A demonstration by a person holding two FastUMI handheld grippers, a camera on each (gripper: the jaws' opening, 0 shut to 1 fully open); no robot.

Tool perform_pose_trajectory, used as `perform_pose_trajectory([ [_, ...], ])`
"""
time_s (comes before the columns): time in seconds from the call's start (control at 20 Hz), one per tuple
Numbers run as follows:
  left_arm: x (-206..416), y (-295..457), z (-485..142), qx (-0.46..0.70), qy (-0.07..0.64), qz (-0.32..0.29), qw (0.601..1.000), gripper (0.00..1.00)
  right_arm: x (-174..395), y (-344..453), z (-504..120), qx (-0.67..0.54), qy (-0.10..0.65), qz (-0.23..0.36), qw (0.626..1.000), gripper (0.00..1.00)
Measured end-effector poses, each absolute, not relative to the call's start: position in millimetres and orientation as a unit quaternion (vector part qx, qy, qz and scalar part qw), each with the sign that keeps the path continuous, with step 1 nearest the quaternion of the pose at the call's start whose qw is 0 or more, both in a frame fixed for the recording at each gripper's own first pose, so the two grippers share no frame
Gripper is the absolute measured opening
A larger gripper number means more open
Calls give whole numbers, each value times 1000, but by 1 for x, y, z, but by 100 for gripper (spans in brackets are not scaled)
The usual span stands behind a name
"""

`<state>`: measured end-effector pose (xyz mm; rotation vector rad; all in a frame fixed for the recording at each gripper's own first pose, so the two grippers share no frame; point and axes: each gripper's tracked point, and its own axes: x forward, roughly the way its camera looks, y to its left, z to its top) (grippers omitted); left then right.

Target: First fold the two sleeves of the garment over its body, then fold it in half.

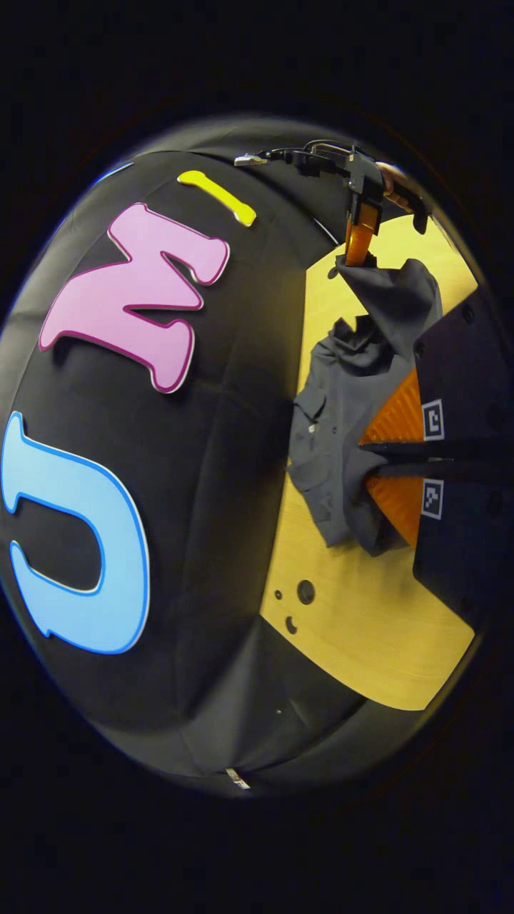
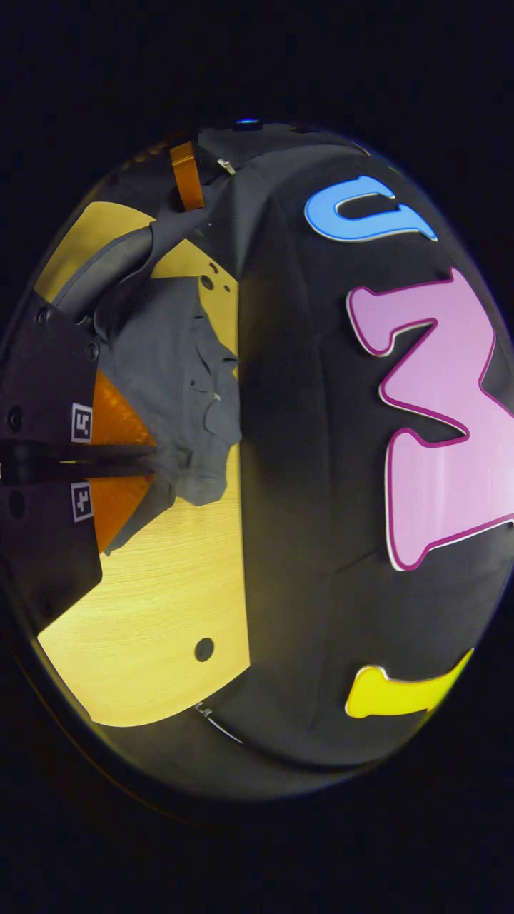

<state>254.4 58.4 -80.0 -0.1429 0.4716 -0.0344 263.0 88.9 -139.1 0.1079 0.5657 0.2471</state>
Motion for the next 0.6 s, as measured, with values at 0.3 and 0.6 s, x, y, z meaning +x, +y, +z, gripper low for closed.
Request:
perform_pose_trajectory([
  [0.3, 326, 80, -83, -90, 209, 4, 974, 5, 328, 102, -133, 72, 253, 107, 959, 5],
  [0.6, 387, 109, -126, -111, 207, 27, 972, 5, 373, 101, -169, 85, 256, 69, 960, 5],
])
